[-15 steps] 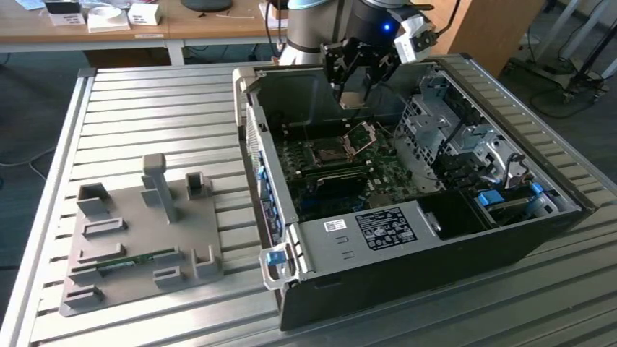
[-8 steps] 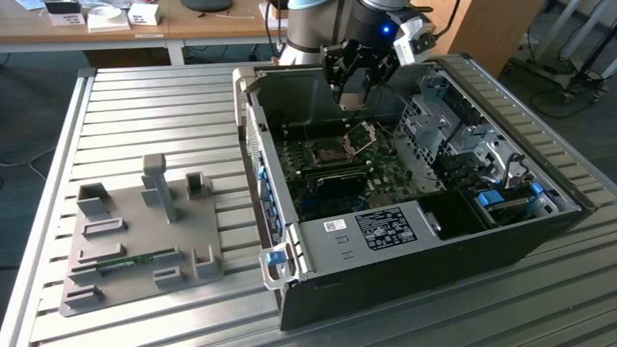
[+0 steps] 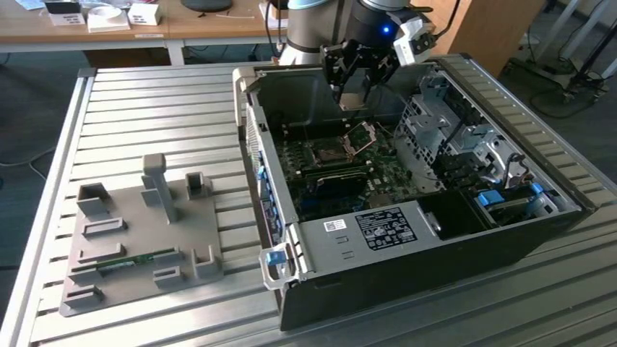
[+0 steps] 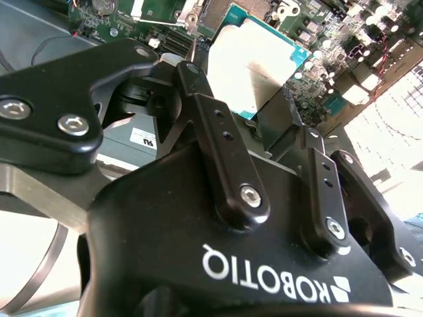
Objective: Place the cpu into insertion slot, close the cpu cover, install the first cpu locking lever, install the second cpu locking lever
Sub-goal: 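Place the cpu into insertion slot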
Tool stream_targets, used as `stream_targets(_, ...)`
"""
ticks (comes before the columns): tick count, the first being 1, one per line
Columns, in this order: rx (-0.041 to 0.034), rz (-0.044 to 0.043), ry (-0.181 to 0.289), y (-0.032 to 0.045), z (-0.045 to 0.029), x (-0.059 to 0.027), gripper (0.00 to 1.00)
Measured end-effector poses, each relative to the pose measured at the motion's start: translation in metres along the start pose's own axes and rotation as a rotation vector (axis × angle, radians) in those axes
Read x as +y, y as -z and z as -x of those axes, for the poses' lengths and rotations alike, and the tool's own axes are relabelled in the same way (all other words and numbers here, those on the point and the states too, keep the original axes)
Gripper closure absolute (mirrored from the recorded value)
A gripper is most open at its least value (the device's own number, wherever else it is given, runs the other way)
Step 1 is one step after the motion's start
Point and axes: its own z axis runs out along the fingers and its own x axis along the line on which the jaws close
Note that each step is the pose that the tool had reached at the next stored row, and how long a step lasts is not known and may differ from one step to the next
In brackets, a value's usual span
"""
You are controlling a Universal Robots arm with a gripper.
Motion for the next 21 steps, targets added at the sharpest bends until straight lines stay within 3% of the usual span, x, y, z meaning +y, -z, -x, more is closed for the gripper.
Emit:
stream_targets(7, -0.0001, 0.0005, 0.0, -0.0008, 0.0, -0.0001, 0.46)
stream_targets(15, 0.0, 0.0007, 0.0, -0.0104, 0.0002, -0.001, 0.46)
stream_targets(21, 0.0001, 0.0006, 0.0, -0.011, 0.0002, -0.0011, 0.46)
